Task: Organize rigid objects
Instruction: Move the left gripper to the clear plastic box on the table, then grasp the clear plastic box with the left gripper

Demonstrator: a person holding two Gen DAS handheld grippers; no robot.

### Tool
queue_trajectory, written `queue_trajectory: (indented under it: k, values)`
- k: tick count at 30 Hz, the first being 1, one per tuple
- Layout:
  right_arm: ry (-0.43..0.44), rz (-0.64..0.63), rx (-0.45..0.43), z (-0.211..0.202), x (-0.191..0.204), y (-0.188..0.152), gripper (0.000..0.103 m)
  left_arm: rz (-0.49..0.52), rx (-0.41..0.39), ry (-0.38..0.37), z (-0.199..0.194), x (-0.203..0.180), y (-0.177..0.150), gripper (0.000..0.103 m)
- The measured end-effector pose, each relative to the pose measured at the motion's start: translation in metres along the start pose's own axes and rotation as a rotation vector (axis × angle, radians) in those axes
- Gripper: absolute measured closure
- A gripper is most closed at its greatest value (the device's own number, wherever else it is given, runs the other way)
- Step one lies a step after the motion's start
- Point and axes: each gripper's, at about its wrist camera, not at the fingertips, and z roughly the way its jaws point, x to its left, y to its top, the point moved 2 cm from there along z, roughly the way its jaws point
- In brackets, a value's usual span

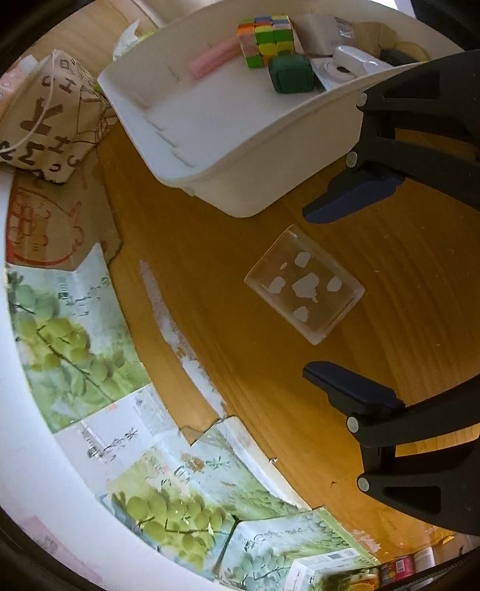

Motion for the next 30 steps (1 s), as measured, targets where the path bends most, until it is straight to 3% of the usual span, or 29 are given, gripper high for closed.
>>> queue_trajectory:
  k: [3,7,22,30]
  values:
    - [-0.043,-0.017,-0.012,-0.013,0.014,-0.002,0.036,-0.013,0.037,-0.012,0.01,0.001,0.001,0.023]
    - [-0.029,-0.029,-0.022,-0.021,0.032,-0.003,0.036,-0.004,0.049,0.003,0.017,0.001,0.002,0.023]
    - [0.131,-0.089,-0.05,-0.036,0.104,-0.013,0.036,-0.059,0.051,0.0,0.04,0.0,0.01,0.023]
    - [0.172,-0.09,-0.018,-0.029,0.116,-0.021,0.036,-0.089,0.026,-0.004,0.034,0.006,0.012,0.028]
